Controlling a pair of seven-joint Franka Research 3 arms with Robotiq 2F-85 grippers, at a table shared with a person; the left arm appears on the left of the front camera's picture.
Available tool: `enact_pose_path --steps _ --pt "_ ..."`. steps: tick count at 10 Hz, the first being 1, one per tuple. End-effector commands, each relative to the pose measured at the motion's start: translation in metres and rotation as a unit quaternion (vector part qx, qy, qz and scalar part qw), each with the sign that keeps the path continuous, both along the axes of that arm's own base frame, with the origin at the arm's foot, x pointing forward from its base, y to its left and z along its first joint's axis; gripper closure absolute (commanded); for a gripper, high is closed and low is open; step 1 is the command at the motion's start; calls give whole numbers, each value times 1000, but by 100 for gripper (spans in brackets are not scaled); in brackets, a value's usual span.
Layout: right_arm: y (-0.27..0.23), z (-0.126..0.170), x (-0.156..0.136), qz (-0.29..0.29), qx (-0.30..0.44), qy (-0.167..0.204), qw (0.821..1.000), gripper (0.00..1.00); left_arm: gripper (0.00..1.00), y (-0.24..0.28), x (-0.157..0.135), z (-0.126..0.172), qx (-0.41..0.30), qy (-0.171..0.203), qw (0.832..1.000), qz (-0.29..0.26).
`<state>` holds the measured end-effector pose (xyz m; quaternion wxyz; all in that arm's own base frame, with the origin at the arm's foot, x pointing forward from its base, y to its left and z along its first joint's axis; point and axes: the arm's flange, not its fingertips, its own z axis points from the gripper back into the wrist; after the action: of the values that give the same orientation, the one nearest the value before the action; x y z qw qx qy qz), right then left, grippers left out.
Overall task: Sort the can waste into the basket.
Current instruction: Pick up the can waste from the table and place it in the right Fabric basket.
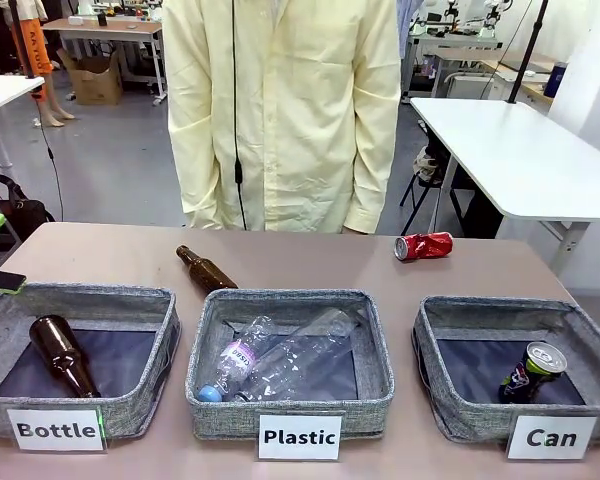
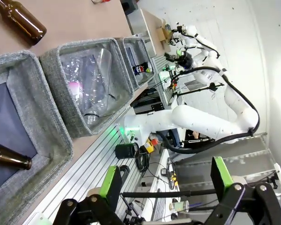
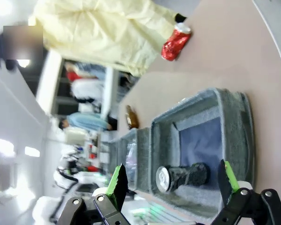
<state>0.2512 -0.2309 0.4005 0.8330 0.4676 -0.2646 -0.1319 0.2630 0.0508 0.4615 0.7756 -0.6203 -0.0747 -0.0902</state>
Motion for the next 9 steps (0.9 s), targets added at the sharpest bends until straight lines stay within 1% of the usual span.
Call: enact_pose_path --steps 1,2,3,4,5,6,7,8,9 --pt "39 44 58 45 -156 -106 981 0 0 -2 0 1 -8 -8 1000 -2" --pt "62 59 87 79 -229 -138 960 0 0 -2 0 1 -8 -8 1000 -2" --pt "86 67 117 102 -297 -168 934 0 0 -2 0 1 -8 -8 1000 -2" --pt "109 70 141 129 -349 -220 902 0 0 -2 0 1 -8 -8 1000 -2" --pt "138 68 163 176 -378 -286 863 0 0 -2 0 1 -8 -8 1000 -2" --pt "164 59 181 209 -424 -342 812 0 0 -2 0 1 -8 -8 1000 -2" --pt "189 45 198 243 -460 -380 765 0 0 -2 0 1 -8 -8 1000 -2" --pt "210 30 209 261 -502 -392 725 0 0 -2 0 1 -8 -8 1000 -2" --pt "224 16 212 278 -512 -382 718 0 0 -2 0 1 -8 -8 1000 -2"
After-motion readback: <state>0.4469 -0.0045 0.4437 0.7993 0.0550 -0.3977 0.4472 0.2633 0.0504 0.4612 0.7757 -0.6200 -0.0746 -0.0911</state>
